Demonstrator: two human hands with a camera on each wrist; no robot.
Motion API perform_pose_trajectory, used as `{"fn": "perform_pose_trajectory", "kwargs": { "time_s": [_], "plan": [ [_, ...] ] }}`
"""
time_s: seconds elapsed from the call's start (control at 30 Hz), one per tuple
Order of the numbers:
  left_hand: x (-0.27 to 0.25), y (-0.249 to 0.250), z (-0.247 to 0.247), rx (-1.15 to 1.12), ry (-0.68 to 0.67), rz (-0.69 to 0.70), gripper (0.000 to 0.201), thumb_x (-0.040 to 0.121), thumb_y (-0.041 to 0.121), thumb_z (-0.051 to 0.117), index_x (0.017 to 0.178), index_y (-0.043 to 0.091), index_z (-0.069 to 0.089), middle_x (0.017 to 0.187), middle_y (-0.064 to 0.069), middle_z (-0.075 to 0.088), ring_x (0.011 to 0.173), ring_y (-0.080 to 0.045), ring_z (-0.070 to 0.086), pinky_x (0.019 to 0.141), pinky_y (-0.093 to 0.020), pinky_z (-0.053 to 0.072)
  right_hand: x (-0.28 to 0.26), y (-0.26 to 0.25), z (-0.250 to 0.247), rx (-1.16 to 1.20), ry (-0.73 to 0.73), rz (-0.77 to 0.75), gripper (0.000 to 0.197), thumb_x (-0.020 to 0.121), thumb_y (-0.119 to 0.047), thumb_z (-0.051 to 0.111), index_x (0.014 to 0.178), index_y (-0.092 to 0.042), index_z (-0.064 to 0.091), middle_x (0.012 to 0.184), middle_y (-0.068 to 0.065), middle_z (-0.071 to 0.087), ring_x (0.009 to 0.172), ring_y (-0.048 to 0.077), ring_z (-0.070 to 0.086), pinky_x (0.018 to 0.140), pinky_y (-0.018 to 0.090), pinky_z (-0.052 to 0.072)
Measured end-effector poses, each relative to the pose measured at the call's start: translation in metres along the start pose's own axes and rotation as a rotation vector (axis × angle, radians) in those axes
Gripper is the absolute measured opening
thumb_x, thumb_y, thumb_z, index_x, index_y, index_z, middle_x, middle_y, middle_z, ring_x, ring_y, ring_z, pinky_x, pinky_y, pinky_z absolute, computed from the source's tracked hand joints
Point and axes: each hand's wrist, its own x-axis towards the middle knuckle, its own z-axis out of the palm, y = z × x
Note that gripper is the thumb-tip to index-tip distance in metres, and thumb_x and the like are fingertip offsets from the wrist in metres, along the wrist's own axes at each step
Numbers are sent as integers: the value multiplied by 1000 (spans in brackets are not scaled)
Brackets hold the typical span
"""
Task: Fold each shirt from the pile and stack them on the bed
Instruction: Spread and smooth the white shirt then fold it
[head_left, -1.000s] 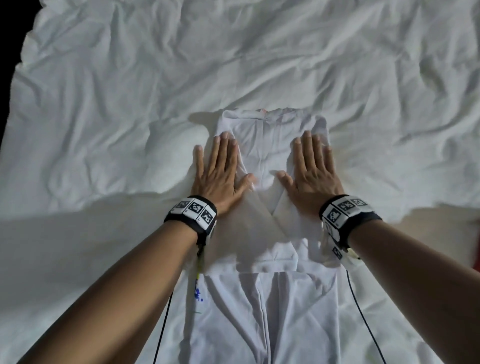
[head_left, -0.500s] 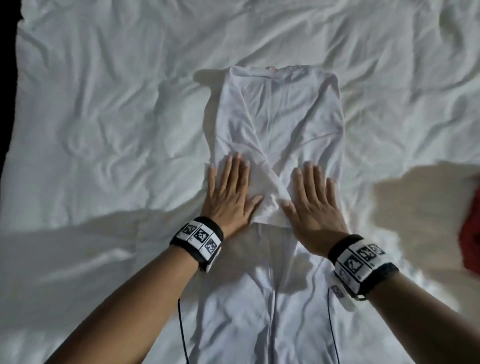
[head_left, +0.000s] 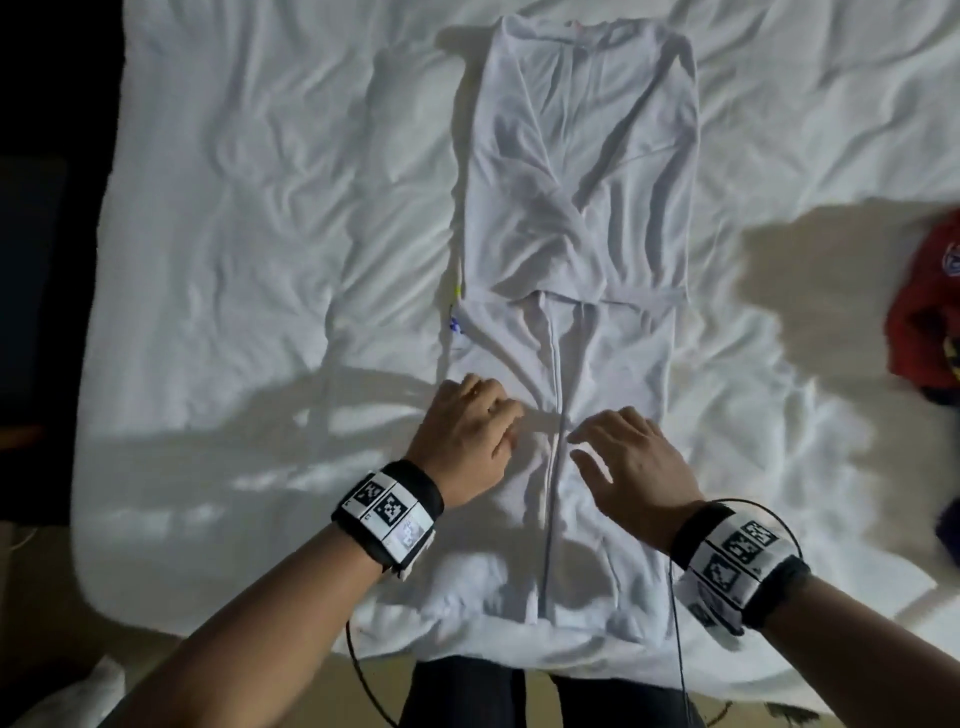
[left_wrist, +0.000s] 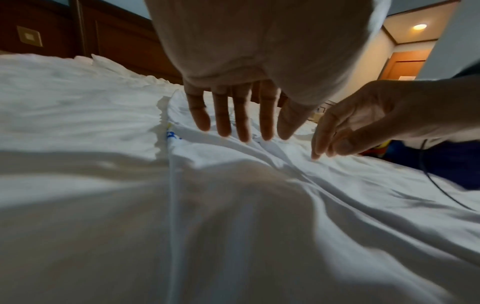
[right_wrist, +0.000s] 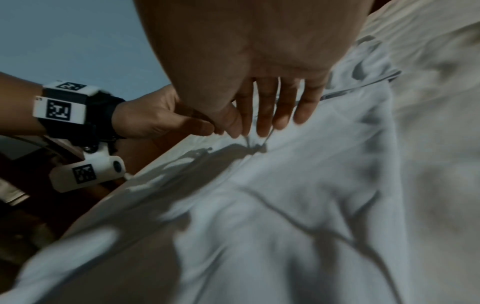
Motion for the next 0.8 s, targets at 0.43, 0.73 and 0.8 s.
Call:
{"fn": "perform_pose_trajectory", "kwargs": {
  "time_s": [0.43, 0.73, 0.8],
  "plan": [
    [-125, 76, 30, 244, -559, 179, 40, 80, 39, 70, 107, 12, 61, 114, -11, 53, 103, -30, 49, 85, -46, 43, -130, -50, 37, -261, -428, -145, 69, 72, -64, 70, 118, -13, 69, 121, 7, 62, 104, 28, 60, 83, 44, 57],
    [-129, 79, 51, 314, -408, 79, 7, 78, 10, 58, 77, 13, 64, 86, -6, 58, 81, -30, 57, 68, -39, 47, -126, -54, 55, -296, -297, -115, 18, 71, -8, 72, 89, -8, 73, 93, 7, 68, 80, 28, 60, 63, 42, 56],
    [-119, 82, 44, 257, -408, 26, 7, 77, 7, 66, 72, 12, 64, 81, -6, 60, 78, -31, 59, 67, -40, 45, -118, -59, 47, -263, -303, -45, 18, 70, -5, 72, 87, -10, 72, 79, 3, 65, 71, 26, 60, 55, 39, 55]
  ]
}}
